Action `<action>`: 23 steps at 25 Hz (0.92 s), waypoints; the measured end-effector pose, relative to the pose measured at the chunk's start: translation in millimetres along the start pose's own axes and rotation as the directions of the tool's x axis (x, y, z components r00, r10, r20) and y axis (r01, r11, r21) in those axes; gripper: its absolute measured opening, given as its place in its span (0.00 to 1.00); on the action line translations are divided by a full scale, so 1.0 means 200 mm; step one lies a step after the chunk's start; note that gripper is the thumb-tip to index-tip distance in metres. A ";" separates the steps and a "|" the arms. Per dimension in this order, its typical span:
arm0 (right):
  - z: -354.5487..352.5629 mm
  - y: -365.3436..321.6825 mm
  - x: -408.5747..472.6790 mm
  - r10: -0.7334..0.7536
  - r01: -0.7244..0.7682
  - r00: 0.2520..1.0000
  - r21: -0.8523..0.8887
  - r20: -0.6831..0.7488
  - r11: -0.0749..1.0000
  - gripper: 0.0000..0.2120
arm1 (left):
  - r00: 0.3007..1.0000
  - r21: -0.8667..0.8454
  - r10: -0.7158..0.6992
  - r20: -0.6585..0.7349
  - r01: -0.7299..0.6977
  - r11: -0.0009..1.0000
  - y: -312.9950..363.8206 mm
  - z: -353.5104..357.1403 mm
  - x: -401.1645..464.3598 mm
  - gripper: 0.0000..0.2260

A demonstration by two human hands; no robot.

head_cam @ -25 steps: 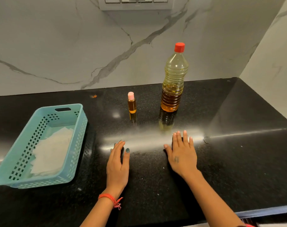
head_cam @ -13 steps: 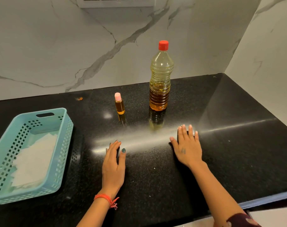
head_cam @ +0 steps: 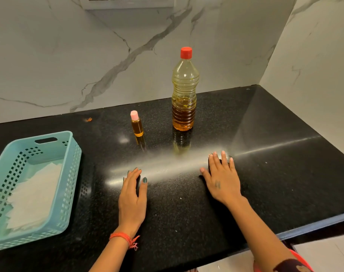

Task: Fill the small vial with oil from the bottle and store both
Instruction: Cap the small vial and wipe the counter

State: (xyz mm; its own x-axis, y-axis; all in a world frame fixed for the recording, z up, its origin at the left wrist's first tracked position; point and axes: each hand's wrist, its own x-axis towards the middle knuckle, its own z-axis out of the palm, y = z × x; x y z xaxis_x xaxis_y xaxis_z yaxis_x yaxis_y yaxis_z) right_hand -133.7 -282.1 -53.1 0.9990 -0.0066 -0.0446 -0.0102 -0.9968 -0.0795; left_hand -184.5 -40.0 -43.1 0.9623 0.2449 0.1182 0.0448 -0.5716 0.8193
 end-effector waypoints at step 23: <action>-0.01 0.00 -0.12 -0.200 0.196 0.979 0.095 0.033 0.976 0.44 | 1.000 0.010 0.023 0.019 -0.023 1.000 0.02 -0.01 -0.02 0.17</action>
State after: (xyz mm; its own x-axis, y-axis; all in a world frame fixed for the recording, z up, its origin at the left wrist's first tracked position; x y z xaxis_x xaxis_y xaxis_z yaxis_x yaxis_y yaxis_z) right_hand -157.5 -281.9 -50.9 0.9788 0.1953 -0.0612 0.1816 -0.9666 -0.1810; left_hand -188.1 -42.2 -38.7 0.9681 0.2167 0.1259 0.0255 -0.5852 0.8105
